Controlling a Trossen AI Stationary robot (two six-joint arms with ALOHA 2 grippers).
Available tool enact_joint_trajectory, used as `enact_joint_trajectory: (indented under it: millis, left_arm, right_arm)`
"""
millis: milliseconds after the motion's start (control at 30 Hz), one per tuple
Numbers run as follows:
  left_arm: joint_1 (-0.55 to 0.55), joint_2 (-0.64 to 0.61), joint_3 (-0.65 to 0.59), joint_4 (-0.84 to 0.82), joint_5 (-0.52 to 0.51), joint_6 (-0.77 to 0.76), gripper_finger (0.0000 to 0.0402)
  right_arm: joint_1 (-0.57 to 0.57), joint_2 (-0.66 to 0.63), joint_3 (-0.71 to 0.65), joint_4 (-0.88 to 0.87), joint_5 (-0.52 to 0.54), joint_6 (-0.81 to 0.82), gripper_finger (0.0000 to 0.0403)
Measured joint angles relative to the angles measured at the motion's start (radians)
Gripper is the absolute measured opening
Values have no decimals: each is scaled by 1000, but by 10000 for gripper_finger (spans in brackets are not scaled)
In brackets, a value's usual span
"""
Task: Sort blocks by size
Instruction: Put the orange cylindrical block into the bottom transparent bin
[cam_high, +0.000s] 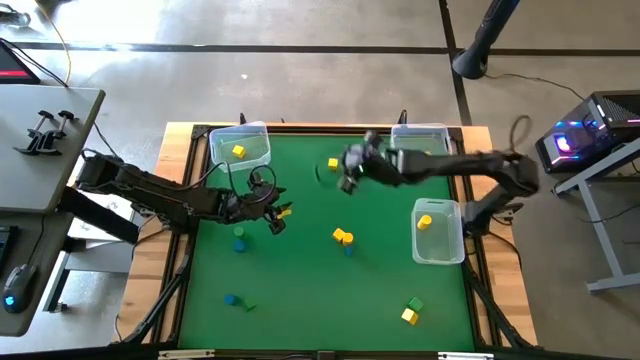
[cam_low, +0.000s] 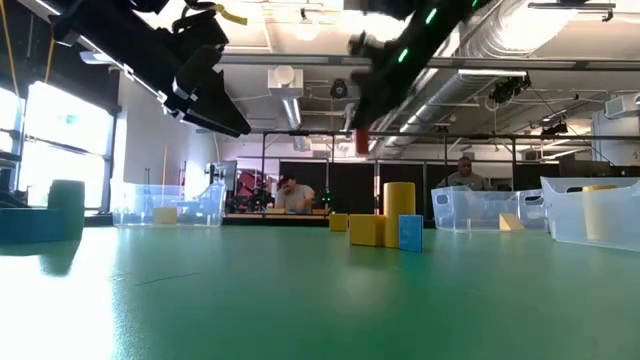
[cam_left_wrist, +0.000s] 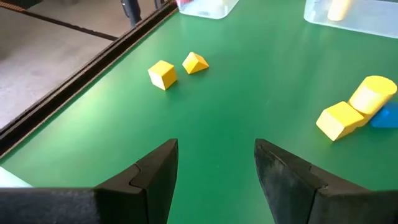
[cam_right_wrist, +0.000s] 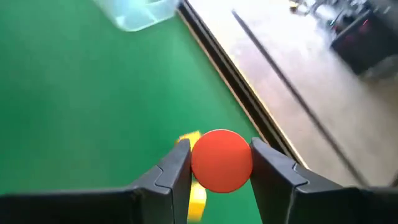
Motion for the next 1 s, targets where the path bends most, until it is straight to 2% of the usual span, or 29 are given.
enact_joint_trajectory:
  millis: [100, 200, 367, 533, 700, 900, 1000]
  left_arm:
    - [-13, 0, 0, 4, -16, 1, 200]
    - [-25, 0, 0, 8, -30, 1, 200]
    - [-39, 0, 0, 42, -32, 33, 200]
    - [-45, 0, 0, 51, -32, 54, 200]
    - [-45, 0, 0, 52, -32, 54, 200]
    - [-45, 0, 0, 54, -32, 55, 200]
    - [-45, 0, 0, 54, -32, 55, 200]
  right_arm:
    - [169, -94, 0, -198, 104, 129, 125]
    - [343, -183, 0, -404, 114, 376, 125]
    - [628, -278, 0, -724, 42, 896, 125]
    - [839, -289, 0, -970, -89, 1384, 125]
    - [931, -263, -21, -1146, -164, 1678, 125]
    - [912, -316, -232, -1111, -177, 1740, 125]
    - [898, -356, -325, -1094, -135, 1811, 125]
